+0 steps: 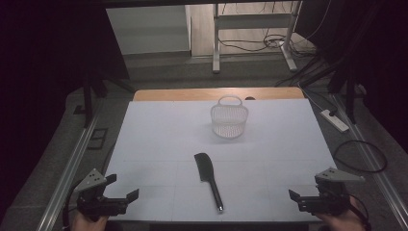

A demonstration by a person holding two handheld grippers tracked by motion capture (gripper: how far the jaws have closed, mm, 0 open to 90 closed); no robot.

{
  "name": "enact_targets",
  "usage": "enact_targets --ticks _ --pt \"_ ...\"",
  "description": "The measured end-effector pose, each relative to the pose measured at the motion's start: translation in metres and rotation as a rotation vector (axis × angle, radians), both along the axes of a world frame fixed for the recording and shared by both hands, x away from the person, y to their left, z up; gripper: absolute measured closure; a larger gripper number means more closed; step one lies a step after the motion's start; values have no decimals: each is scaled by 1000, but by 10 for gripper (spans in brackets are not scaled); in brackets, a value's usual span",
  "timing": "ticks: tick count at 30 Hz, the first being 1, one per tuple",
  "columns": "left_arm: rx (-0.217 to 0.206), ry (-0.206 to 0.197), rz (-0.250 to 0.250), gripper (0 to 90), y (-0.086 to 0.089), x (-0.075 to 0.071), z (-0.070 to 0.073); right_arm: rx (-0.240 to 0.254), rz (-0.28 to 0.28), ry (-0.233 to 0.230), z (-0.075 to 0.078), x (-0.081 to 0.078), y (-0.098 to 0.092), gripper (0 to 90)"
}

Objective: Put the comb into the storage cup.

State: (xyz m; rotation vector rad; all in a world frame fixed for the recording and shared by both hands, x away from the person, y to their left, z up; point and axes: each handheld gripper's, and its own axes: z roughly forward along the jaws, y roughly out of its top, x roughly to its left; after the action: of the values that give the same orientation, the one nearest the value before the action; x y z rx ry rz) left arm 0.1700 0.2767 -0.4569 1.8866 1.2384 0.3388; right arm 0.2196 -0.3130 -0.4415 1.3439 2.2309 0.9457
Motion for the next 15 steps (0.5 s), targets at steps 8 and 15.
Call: enact_targets --ticks 8,15 --pt "8 8 -8 0 -1 1 0 -5 3 -2 0 0 1 0" --pt "9 11 -7 0 -1 1 0 -8 4 1 0 0 1 0"
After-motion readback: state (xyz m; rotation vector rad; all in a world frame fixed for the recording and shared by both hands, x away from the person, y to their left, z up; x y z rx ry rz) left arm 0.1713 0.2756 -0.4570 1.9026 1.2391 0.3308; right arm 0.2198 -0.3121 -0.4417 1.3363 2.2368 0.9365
